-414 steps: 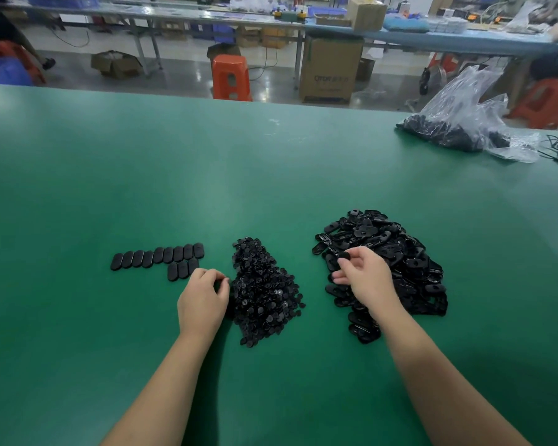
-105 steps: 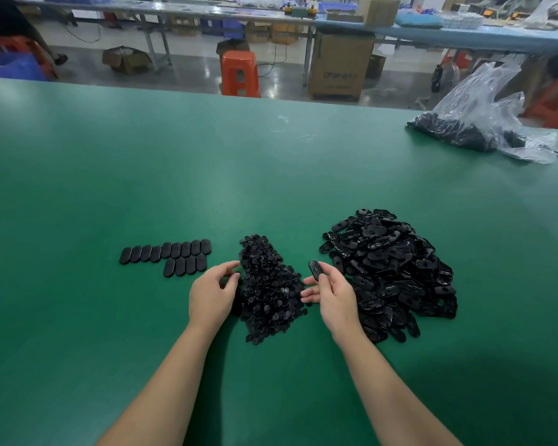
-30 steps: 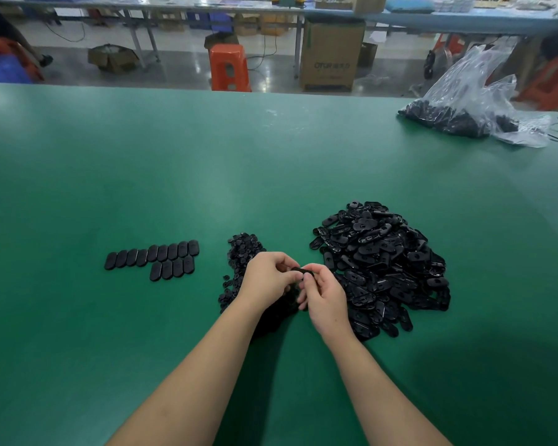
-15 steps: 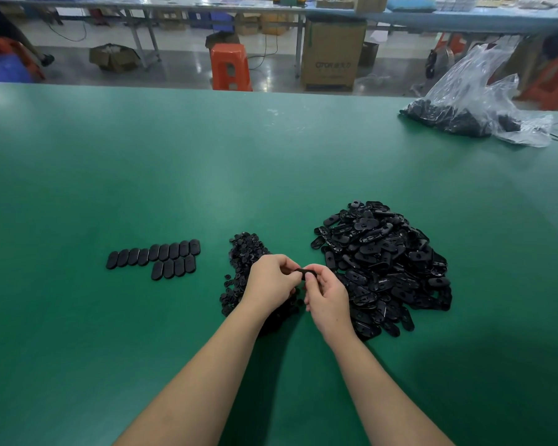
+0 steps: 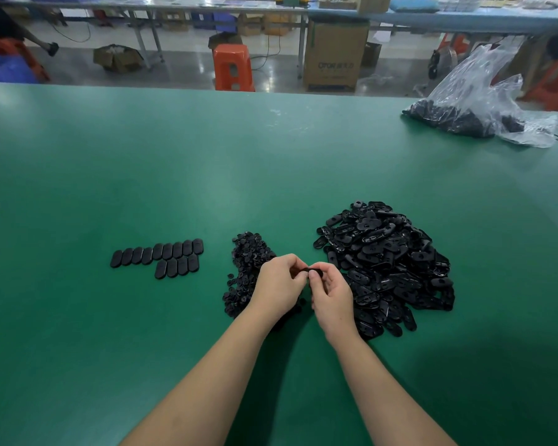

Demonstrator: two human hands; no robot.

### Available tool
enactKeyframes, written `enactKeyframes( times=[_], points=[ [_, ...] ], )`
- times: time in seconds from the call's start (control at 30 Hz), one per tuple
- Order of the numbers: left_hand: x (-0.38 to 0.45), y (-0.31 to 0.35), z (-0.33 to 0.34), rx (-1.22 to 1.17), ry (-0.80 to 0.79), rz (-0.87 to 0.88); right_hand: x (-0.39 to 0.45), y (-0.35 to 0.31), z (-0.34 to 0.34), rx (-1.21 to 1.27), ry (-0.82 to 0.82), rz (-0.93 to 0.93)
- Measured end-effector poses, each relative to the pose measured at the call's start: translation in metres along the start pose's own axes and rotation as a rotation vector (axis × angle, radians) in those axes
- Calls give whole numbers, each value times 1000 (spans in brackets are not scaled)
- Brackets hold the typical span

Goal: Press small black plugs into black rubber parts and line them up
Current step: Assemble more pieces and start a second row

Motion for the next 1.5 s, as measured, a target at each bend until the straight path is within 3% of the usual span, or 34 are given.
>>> enactKeyframes(
  times=[0.43, 0.53, 0.63, 0.8, 0.9, 1.0, 1.17, 1.5],
  points=[
    [-3, 20, -1, 333, -24, 333, 2, 1, 0, -9, 2, 6],
    [-9, 20, -17, 403, 64, 385, 1, 0, 0, 38, 2, 23],
    [-15, -11, -62, 327, 273, 238, 0, -1, 1, 39, -17, 37],
    [-45, -118, -155, 219, 592, -158, -2, -1, 3, -31, -28, 35],
    [-70, -172, -196, 216, 717, -362, -3, -2, 4, -45, -30, 33],
    [-83, -199, -209, 237, 704, -481, -4, -1, 4, -62, -33, 29],
    [-80, -205, -203, 243, 625, -531, -4, 1, 4, -87, -23, 35],
    [-71, -203, -199, 304, 565, -513, -3, 2, 3, -104, -22, 50]
  ],
)
Point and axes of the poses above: each hand's wrist, its own x-axis towards the middle knuckle, its own z-axis out of the palm, y = z × x, the point moved 9 cm from there along x, towards the middle knuckle, and after that the axes turned 3 degrees about z, right-handed, at the moved point
